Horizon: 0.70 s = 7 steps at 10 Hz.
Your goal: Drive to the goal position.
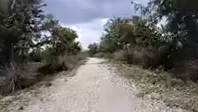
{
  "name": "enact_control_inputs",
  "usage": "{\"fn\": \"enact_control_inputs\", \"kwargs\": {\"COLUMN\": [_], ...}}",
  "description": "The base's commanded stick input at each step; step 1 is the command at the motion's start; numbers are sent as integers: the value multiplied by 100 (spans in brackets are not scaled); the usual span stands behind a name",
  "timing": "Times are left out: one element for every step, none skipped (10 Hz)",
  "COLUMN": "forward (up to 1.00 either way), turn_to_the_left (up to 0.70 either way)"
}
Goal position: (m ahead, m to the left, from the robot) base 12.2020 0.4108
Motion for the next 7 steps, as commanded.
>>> {"fn": "enact_control_inputs", "kwargs": {"forward": [50, 50, 50, 50, 50, 50, 50], "turn_to_the_left": [1, 1, 1, 1, 1, 1, 1]}}
